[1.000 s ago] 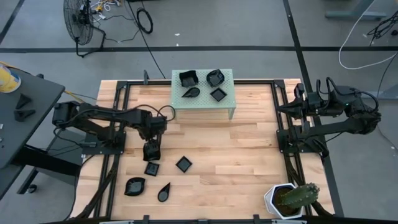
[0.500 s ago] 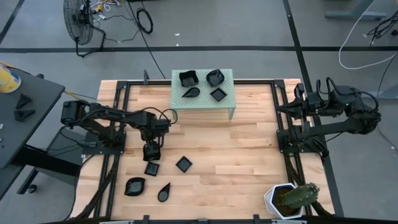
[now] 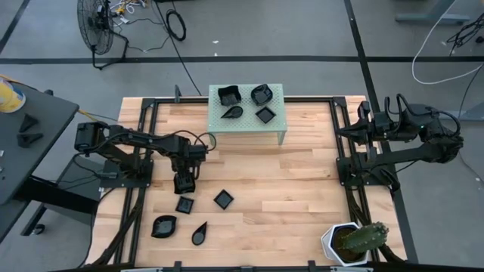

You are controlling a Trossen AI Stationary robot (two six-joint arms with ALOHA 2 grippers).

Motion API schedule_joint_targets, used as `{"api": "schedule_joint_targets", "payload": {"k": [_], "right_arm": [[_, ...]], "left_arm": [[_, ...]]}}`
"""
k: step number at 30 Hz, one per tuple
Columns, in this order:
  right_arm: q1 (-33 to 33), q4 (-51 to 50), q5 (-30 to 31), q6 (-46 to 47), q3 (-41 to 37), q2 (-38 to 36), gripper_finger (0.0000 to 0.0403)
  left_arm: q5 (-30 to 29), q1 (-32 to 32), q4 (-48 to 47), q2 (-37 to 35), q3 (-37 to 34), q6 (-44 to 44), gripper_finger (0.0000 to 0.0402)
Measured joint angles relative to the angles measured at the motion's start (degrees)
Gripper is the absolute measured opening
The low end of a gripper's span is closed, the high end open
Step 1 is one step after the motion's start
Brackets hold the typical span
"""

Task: Pick & Place Mini shaped plates
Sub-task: Stack the distorted square plate on top of the distorted square plate on the shelf

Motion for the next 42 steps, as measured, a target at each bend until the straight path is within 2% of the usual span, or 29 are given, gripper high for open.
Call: {"api": "schedule_joint_targets", "payload": {"k": [14,33,42], "right_arm": [[-0.01,0.00,0.01,0.00,0.01,0.01,0.0004],[0.00,0.00,0.01,0.00,0.00,0.01,0.0004],[0.01,0.00,0.00,0.00,0.00,0.01,0.0004]], "left_arm": [[1.09,0.01,-0.02,-0.09,0.02,0.01,0.0009],[3.23,0.01,-0.49,-0.09,1.74,-0.01,0.0008],[4.06,0.81,-4.43,-0.09,5.93,-0.01,0.0006]]}}
